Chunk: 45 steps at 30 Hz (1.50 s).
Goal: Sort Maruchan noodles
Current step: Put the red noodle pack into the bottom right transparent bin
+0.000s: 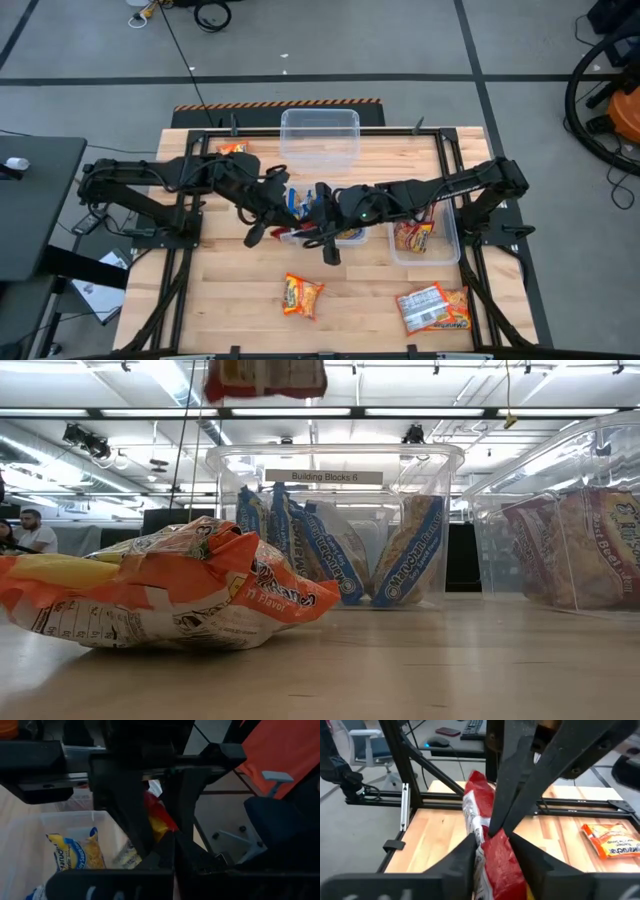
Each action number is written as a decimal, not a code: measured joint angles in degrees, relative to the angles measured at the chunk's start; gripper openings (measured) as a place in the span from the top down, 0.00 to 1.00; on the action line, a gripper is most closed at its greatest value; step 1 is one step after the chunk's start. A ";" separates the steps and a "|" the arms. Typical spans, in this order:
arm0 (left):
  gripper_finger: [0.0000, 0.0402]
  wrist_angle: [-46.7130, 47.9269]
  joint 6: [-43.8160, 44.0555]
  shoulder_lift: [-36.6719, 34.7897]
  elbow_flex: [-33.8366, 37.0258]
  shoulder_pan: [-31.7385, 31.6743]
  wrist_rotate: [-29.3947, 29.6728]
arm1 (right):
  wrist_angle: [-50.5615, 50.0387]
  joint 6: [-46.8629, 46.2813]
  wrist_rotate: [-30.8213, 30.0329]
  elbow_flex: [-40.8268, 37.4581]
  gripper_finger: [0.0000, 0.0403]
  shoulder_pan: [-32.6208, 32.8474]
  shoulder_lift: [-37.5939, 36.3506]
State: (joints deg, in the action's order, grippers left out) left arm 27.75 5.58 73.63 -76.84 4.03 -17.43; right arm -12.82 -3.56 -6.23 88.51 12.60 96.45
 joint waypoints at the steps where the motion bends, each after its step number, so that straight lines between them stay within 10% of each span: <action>1: 0.99 -0.13 -0.01 0.00 0.00 0.00 -0.08 | 0.37 -0.03 0.01 0.00 0.78 0.00 0.00; 18: 0.52 1.01 4.26 -11.54 -0.01 -1.69 -0.72 | -10.05 -2.96 -0.34 -0.02 0.93 -0.02 -6.17; 34: 0.53 -5.56 7.39 -15.67 -0.09 3.36 28.99 | -54.22 -26.60 -7.73 -1.69 0.95 8.75 -32.84; 45: 0.53 -9.16 11.44 -8.59 -0.04 3.28 35.81 | -45.77 -45.95 -10.33 -27.66 0.95 15.19 -51.03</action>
State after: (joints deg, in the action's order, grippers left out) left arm 18.58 17.02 65.03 -76.88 7.31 18.38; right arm -58.59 -49.51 -16.56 60.85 27.79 45.42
